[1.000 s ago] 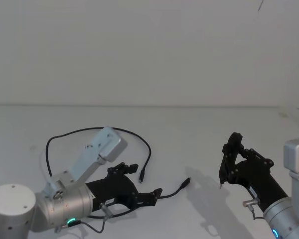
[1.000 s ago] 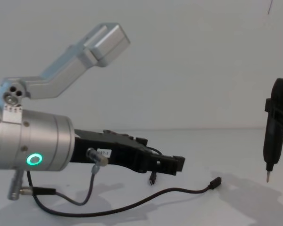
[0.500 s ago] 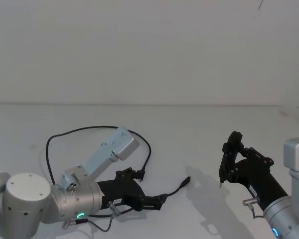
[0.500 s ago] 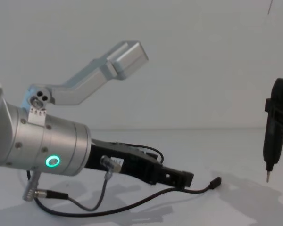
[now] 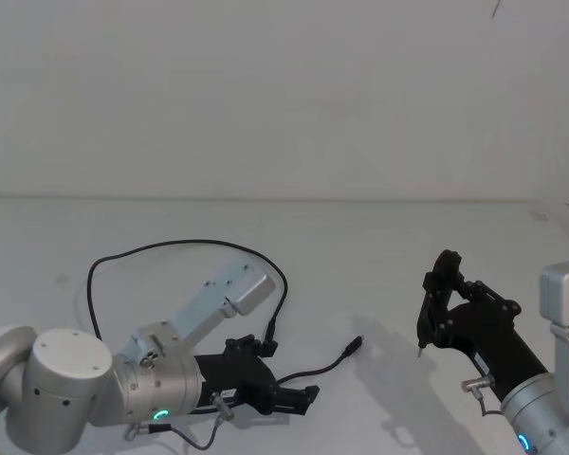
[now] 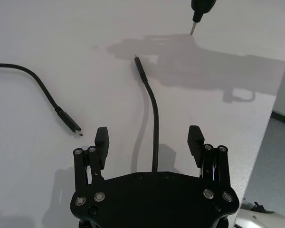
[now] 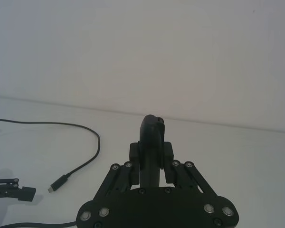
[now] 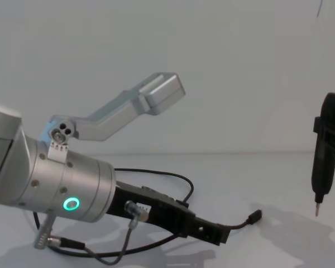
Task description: Pick up the data cable with the one hand.
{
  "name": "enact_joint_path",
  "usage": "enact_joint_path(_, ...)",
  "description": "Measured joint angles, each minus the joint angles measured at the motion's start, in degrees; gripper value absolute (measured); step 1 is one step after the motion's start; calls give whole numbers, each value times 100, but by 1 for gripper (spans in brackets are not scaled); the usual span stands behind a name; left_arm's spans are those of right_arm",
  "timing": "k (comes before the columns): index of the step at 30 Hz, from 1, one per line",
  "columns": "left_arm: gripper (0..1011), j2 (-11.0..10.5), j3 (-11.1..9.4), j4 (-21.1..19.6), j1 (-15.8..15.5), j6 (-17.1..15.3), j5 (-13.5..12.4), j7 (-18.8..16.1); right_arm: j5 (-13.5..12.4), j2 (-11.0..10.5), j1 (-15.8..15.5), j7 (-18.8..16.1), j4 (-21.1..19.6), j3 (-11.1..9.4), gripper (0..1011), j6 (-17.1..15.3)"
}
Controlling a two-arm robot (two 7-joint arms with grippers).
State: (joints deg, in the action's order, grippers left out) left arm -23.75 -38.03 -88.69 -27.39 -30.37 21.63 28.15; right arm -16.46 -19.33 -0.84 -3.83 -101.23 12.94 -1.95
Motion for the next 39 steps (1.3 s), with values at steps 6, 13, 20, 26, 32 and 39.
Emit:
enact_joint_path(6, 927, 25, -43, 70, -44, -40, -20, 19, 0, 0, 0, 0, 0, 0, 279, 0)
enact_joint_path(13, 750, 42, -74, 120, -73, -68, -35, 33, 0, 0, 0, 0, 0, 0, 279, 0)
enact_joint_path(20, 552, 52, -90, 147, -90, -85, -42, 39, 0, 0, 0, 0, 0, 0, 279, 0)
enact_joint_path(26, 308, 55, -98, 163, -99, -94, -46, 43, 0, 0, 0, 0, 0, 0, 279, 0)
enact_joint_path(32, 152, 58, -103, 171, -103, -98, -50, 47, 0, 0, 0, 0, 0, 0, 279, 0)
enact_joint_path(39, 38, 61, -105, 175, -105, -102, -55, 51, -1, 6, 4, -1, 0, -5, 279, 0)
